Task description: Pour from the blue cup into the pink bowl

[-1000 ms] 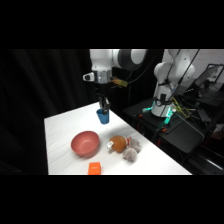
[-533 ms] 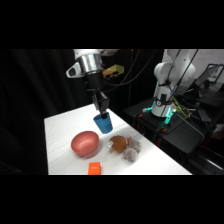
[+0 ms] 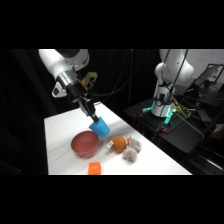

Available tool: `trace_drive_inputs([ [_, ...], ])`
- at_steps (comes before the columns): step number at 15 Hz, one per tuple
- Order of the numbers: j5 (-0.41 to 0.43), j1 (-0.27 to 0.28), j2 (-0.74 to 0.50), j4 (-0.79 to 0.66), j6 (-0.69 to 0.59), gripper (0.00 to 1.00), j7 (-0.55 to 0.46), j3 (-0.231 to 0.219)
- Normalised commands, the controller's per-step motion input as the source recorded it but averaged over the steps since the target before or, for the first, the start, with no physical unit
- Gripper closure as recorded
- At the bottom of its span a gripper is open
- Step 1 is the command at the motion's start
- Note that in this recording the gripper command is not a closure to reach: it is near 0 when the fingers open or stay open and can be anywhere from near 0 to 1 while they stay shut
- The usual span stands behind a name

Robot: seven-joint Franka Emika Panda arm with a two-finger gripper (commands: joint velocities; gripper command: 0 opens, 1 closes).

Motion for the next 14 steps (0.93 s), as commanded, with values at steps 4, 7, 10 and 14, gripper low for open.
trace_drive_inputs([
  [4,0.266,-0.256,0.70,0.98,-0.84,0.15,-0.02,0.184],
  [7,0.330,-0.181,0.65,0.98,-0.82,0.15,0.20,0.205],
  [10,0.389,-0.130,0.58,0.91,-0.73,0.15,0.38,0.190],
  [14,0.144,0.008,0.15,0.50,-0.20,0.15,0.32,-0.008],
])
